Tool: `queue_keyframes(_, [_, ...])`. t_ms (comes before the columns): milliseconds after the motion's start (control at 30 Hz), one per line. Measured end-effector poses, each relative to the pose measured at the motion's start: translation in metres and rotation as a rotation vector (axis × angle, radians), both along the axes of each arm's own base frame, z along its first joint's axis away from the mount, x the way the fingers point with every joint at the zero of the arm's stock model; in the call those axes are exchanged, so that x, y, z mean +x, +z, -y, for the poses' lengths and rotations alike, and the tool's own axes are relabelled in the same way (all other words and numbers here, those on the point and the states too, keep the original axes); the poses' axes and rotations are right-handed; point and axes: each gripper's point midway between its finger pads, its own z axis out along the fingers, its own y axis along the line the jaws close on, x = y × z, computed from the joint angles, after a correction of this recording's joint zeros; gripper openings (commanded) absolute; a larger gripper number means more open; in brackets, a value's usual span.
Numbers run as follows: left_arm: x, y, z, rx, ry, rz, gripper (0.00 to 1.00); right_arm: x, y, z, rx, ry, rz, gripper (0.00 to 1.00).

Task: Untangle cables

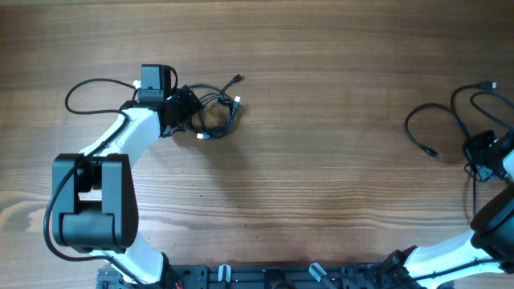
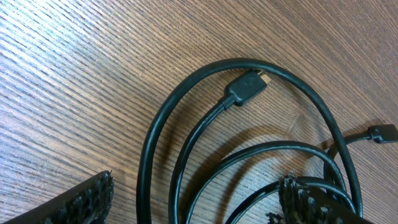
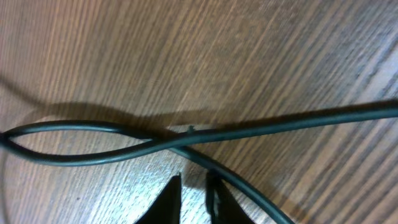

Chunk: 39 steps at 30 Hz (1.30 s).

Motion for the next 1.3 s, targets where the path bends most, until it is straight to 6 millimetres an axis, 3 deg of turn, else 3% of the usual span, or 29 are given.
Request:
queue_keyframes(133, [0.0,0.0,0.0,0.0,0.0,0.002,0.87,0.0,0.004,-0.017,0.115,0.024,-0.026,0.27])
queue_keyframes(200, [0.0,0.0,0.0,0.0,0.0,0.002,0.86,0.007,0.016,-0.02,0.156,0.039,-0.028,0.34])
queue_keyframes(267, [0.0,0.0,0.001,-0.007,-0.004,0.002,0.84,0.029,0.041,-0.024,0.162,0.079,0.0,0.35])
queue_keyframes(300, [0.001,0.001,0.003,-0.015,-0.008,0.004,0.8,0.042,0.049,-0.035,0.162,0.123,0.007,0.37])
queue_keyframes(367, [0.002,0.002,0.007,-0.037,-0.019,0.01,0.61,0.051,0.049,-0.055,0.172,0.176,0.0,0.4])
queue_keyframes(433, [0.002,0.002,0.009,-0.047,-0.026,0.012,0.25,0.062,0.049,-0.078,0.175,0.24,-0.007,0.42])
queue_keyframes(600, [0.004,0.004,0.014,-0.073,-0.038,0.019,0.06,0.09,0.048,-0.161,0.181,0.458,-0.026,0.57])
queue_keyframes(833, [0.008,0.008,0.037,-0.074,-0.118,0.057,0.04,0.099,0.048,-0.26,0.176,0.716,-0.046,0.83])
queue_keyframes(1167, [0.0,0.016,0.117,-0.04,-0.399,0.123,0.09,0.087,0.05,-0.372,0.176,0.981,-0.041,0.86])
queue_keyframes(1300, [-0.005,0.016,0.132,-0.042,-0.444,0.127,0.1,0.084,0.053,-0.406,0.183,1.021,-0.014,0.86])
